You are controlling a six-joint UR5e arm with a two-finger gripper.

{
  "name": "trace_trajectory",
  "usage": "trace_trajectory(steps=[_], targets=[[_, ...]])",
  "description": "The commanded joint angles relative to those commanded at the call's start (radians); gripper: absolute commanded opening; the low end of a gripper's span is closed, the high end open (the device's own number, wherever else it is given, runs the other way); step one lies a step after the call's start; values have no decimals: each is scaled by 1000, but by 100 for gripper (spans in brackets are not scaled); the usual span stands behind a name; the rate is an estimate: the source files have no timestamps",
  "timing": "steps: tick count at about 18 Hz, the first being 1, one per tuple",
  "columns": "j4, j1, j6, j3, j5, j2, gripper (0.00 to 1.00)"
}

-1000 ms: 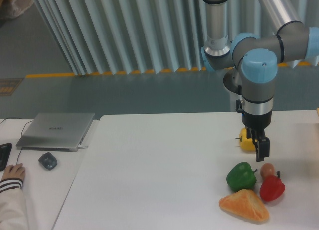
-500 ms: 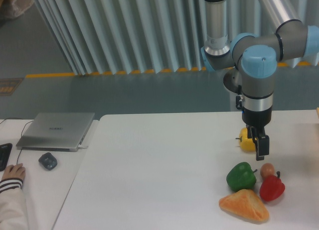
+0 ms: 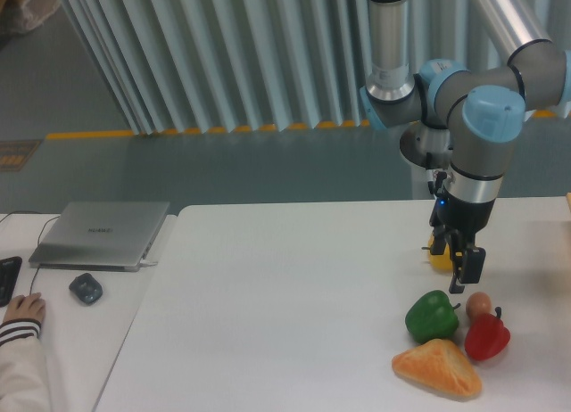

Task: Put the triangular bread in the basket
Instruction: 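Move the open gripper toward the green pepper and bread slice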

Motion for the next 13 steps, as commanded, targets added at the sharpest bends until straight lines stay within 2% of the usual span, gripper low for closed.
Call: trace_trajectory(steps=[4,6,7,13], targets=[[48,-2,-9,0,3,0,100],[52,-5,-174,34,64,-8,100],[51,-40,-211,60,113,-27,100],[52,-61,-244,87,236,-46,100]])
